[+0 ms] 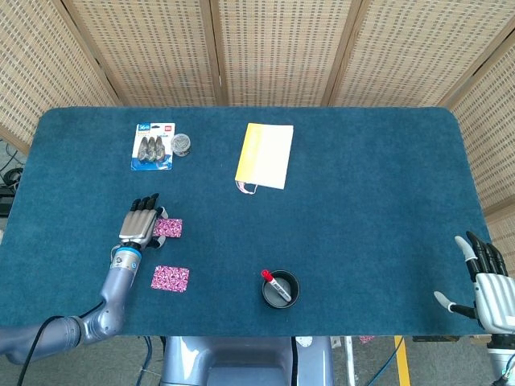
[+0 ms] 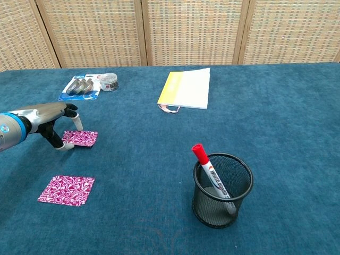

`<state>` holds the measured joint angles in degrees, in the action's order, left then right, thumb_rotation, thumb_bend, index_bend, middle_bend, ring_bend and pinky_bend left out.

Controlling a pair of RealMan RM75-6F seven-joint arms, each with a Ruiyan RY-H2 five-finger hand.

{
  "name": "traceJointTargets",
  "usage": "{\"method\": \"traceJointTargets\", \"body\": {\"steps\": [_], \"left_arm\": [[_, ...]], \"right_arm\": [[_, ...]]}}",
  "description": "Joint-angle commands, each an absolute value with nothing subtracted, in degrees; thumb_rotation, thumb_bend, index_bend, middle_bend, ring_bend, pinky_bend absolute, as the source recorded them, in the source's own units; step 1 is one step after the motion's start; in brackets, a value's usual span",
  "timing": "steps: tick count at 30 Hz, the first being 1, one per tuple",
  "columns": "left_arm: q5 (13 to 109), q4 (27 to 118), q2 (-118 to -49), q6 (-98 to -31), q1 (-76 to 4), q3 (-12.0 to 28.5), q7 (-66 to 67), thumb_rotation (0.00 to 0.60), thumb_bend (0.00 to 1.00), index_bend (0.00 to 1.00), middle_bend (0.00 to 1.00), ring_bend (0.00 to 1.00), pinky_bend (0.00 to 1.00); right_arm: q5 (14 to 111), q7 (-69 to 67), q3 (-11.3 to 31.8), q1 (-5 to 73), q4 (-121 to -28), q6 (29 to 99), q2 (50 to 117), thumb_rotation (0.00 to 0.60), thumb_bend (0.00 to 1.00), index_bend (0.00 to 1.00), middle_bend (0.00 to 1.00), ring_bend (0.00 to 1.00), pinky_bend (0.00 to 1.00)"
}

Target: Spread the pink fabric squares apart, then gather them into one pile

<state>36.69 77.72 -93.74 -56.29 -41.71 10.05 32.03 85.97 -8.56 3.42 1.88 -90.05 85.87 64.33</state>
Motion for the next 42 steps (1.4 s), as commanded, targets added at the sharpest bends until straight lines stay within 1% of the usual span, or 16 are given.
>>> {"method": "traceJointTargets", "body": {"steps": [1,11,17,22,29,34,42], "left_arm": [[36.9,78.2,-93.5,-56.5,-41.7,10.1,32.0,0.6,0.34,0.6,0.0,0.0,0.0],[37.4,81.6,-91.5,-57.2,-41.4,10.3,31.7,0.6,0.34,0.6,0.0,0.0,0.0],[38.9,86.5,-89.2,-57.9,-40.6,9.2,31.6,0.6,0.33,0.6,0.0,0.0,0.0],[42.1,91.3,-87.1,-59.4,-39.4,7.2,31.4,0.6,0.33,0.6,0.0,0.0,0.0],[47.3,97.5,-84.9,-61.3,-37.0,2.9,31.2,0.6,0.32,0.59,0.0,0.0,0.0],[50.8,100.1,-84.5,-63.4,-35.4,0.1,32.1,0.6,0.32,0.59,0.0,0.0,0.0],[54.2,101.7,-85.1,-67.3,-32.7,-2.6,33.9,0.6,0.32,0.59,0.0,0.0,0.0]], "right_arm": [[86.0,-8.6,3.4,1.9,-90.1,85.9,64.3,0.6,0.18,0.0,0.0,0.0,0.0],[85.9,-8.5,3.4,1.9,-90.1,85.7,64.2,0.6,0.18,0.0,0.0,0.0,0.0],[85.9,-8.4,3.4,1.9,-90.3,85.7,64.2,0.6,0.18,0.0,0.0,0.0,0.0],[85.9,-8.3,3.4,1.9,-90.3,85.6,64.2,0.6,0.18,0.0,0.0,0.0,0.0],[85.8,-8.3,3.4,1.9,-90.3,85.6,64.2,0.6,0.18,0.0,0.0,0.0,0.0],[85.8,-8.2,3.4,1.9,-90.4,85.6,64.1,0.6,0.18,0.0,0.0,0.0,0.0],[85.8,-8.3,3.3,1.9,-90.4,85.5,64.1,0.6,0.18,0.0,0.0,0.0,0.0]]}}
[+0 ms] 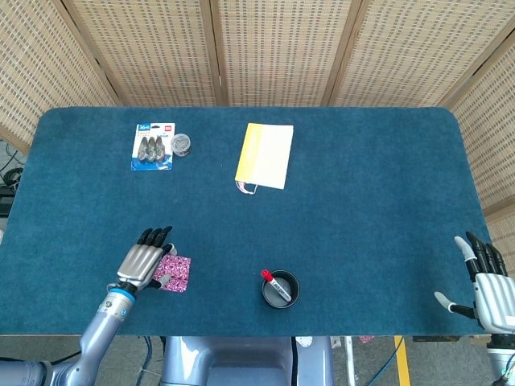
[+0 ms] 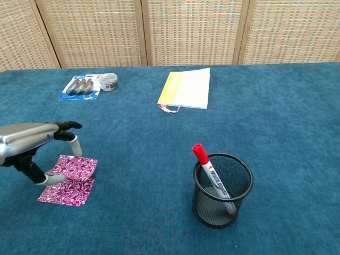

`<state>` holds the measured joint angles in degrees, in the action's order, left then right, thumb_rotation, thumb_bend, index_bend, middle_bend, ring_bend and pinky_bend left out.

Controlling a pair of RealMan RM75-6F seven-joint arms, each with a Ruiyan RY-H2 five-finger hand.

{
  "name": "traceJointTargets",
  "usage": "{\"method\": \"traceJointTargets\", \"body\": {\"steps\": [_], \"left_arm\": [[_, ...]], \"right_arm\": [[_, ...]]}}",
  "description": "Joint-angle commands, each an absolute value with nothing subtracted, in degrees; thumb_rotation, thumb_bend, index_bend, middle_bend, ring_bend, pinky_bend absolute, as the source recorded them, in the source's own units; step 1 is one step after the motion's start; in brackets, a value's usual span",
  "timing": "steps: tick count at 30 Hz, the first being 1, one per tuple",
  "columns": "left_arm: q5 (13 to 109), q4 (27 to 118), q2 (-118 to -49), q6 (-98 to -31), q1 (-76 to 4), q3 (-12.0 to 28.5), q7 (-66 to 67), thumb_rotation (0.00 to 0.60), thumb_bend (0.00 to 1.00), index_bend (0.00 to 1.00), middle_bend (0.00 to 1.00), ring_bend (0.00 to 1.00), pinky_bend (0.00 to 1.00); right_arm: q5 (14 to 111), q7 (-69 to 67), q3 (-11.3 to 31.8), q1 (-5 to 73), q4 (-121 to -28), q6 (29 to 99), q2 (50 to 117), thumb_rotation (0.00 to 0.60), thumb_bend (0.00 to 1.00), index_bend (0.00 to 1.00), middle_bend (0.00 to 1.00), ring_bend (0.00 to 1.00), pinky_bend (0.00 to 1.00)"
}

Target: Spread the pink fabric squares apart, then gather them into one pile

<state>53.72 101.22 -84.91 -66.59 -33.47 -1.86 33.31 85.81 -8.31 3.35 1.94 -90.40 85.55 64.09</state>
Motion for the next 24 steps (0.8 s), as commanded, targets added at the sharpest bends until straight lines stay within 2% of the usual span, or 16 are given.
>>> {"method": "traceJointTargets", "body": {"steps": [1,24], "left_arm": [[54.4,101.8,-85.1,-67.6,-32.5,-2.9,34.1,0.6,0.32,0.59,0.0,0.0,0.0],[54.2,101.2,-87.5,-67.2,-30.3,-3.2,36.5,0.6,0.32,0.59,0.0,0.0,0.0]], "right_arm": [[85.8,-8.3,3.3,2.0,-90.4,85.5,64.1,0.6,0.18,0.0,0.0,0.0,0.0],[85.8,-8.5,3.3,2.0,-90.4,85.4,64.0,0.6,0.18,0.0,0.0,0.0,0.0]]}}
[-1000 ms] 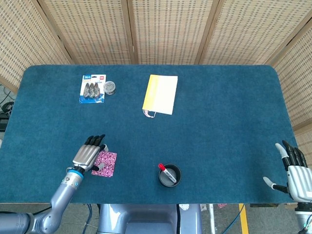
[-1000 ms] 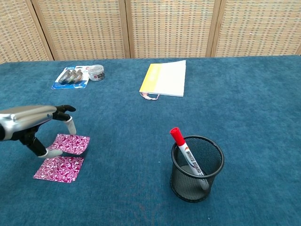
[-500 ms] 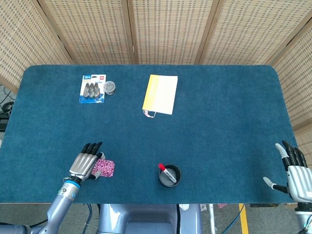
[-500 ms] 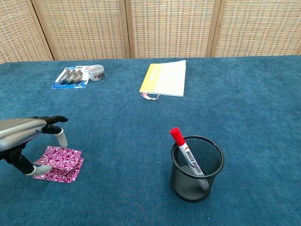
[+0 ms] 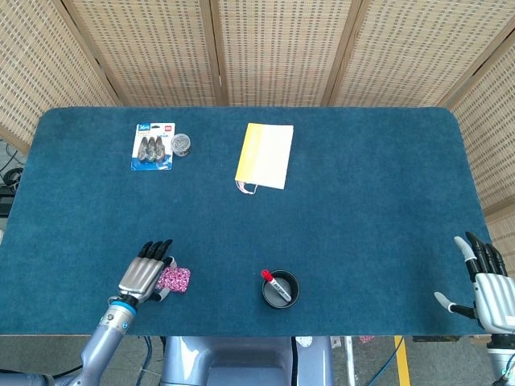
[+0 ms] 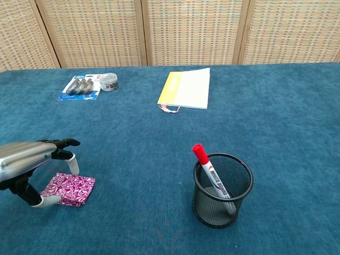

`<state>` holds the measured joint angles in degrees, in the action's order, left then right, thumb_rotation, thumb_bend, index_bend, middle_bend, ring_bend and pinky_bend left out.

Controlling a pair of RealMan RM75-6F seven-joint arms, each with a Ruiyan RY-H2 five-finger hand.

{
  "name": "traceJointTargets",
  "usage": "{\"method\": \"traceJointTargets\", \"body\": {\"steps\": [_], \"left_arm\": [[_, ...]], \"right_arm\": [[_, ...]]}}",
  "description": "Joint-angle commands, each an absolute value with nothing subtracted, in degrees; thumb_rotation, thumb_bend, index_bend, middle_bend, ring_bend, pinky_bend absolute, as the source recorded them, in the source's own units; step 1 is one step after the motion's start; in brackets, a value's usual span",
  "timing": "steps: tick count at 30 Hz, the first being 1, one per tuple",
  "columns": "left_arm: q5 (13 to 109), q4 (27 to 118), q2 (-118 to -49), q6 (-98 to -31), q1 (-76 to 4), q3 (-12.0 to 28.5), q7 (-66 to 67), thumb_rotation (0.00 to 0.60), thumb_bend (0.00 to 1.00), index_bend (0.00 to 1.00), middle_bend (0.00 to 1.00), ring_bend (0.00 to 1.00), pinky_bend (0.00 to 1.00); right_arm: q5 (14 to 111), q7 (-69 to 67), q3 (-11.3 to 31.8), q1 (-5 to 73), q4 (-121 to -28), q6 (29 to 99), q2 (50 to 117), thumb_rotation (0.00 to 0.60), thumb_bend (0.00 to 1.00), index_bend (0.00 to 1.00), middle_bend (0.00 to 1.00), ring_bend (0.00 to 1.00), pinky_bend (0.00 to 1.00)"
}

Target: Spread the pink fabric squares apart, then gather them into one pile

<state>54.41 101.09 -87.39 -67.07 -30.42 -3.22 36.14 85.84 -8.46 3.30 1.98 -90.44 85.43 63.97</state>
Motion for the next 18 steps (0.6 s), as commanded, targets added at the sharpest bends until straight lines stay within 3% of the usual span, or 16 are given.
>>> {"method": "traceJointTargets", "body": {"steps": [1,18], "left_arm": [[54.2,101.2,-87.6,-67.3,-30.2,-3.2,36.6,0.6,0.32,0.58,0.0,0.0,0.0],[53.8,101.4,-87.2,-66.4,-29.9,-2.7,37.4,0.6,0.26,0.38,0.0,0.0,0.0]], "right_arm": [[85.8,-8.5,3.3,2.0,-90.4,85.4,64.0,0.6,0.18,0.0,0.0,0.0,0.0],[85.8,-8.4,3.3,2.0,-90.5,85.4,63.9,0.6,0.18,0.0,0.0,0.0,0.0]]}}
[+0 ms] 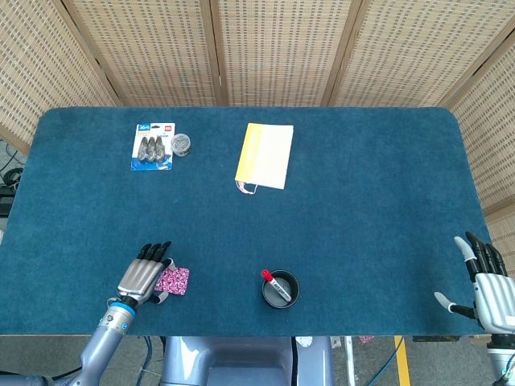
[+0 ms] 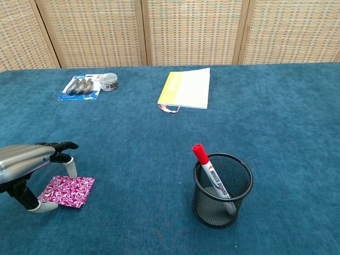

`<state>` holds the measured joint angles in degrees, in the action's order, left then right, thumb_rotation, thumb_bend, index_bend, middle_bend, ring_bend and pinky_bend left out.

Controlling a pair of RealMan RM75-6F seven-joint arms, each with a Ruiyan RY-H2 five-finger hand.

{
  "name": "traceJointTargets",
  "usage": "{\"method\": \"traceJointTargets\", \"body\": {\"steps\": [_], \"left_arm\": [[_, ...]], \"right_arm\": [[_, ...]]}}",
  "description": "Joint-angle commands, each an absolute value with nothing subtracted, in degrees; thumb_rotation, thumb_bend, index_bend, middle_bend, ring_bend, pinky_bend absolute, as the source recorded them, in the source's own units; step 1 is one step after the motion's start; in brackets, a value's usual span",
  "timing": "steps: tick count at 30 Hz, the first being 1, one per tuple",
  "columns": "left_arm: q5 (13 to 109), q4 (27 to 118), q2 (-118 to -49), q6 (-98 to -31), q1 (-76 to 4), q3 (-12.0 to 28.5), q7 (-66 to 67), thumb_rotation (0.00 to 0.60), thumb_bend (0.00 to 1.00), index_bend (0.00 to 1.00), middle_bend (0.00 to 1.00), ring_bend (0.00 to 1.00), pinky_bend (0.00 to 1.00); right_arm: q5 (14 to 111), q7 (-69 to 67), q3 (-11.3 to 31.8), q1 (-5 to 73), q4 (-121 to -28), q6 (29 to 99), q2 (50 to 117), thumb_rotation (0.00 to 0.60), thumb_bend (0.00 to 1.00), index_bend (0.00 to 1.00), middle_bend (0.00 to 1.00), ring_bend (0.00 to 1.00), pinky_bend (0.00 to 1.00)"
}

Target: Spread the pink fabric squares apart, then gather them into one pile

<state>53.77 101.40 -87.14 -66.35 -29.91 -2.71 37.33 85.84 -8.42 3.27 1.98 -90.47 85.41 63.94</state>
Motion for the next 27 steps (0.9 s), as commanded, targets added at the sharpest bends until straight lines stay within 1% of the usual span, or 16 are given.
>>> {"method": "traceJointTargets", "body": {"steps": [1,8,11,18,20,23,25,26,27], "left_arm": [[53.7,101.4,-87.2,-66.4,-29.9,-2.6,37.4,0.6,0.26,0.37,0.0,0.0,0.0],[53.2,101.6,-87.0,-66.1,-30.0,-2.4,38.2,0.6,0.26,0.3,0.0,0.0,0.0],[53.0,101.7,-86.9,-66.2,-30.0,-2.3,38.3,0.6,0.26,0.25,0.0,0.0,0.0],[54.5,103.0,-85.4,-66.3,-29.8,-2.0,36.8,0.6,0.26,0.2,0.0,0.0,0.0],[56.4,103.8,-84.2,-66.7,-29.5,-2.0,35.6,0.6,0.26,0.17,0.0,0.0,0.0],[63.1,104.8,-81.0,-69.0,-28.4,-2.4,32.0,0.6,0.25,0.1,0.0,0.0,0.0],[68.2,104.3,-78.9,-71.4,-27.1,-2.9,28.7,0.6,0.19,0.03,0.0,0.0,0.0],[71.6,103.6,-77.6,-73.3,-26.1,-3.4,26.5,0.6,0.16,0.01,0.0,0.0,0.0],[73.9,102.9,-76.6,-74.7,-25.4,-3.8,24.9,0.6,0.1,0.0,0.0,0.0,0.0]], "right_arm": [[85.8,-8.4,3.3,2.0,-90.5,85.4,63.9,0.6,0.18,0.0,0.0,0.0,0.0],[85.8,-8.5,3.3,2.0,-90.5,85.4,63.9,0.6,0.18,0.0,0.0,0.0,0.0],[85.8,-8.5,3.3,2.0,-90.5,85.4,63.9,0.6,0.18,0.0,0.0,0.0,0.0],[85.8,-8.5,3.3,2.0,-90.5,85.4,63.9,0.6,0.18,0.0,0.0,0.0,0.0],[85.7,-8.6,3.3,2.0,-90.5,85.3,63.9,0.6,0.18,0.0,0.0,0.0,0.0],[85.7,-8.6,3.3,2.0,-90.5,85.3,63.9,0.6,0.18,0.0,0.0,0.0,0.0],[85.7,-8.6,3.3,2.0,-90.5,85.3,63.9,0.6,0.18,0.0,0.0,0.0,0.0],[85.8,-8.5,3.3,2.0,-90.5,85.3,63.9,0.6,0.18,0.0,0.0,0.0,0.0],[85.8,-8.5,3.3,2.0,-90.5,85.3,63.9,0.6,0.18,0.0,0.0,0.0,0.0]]}}
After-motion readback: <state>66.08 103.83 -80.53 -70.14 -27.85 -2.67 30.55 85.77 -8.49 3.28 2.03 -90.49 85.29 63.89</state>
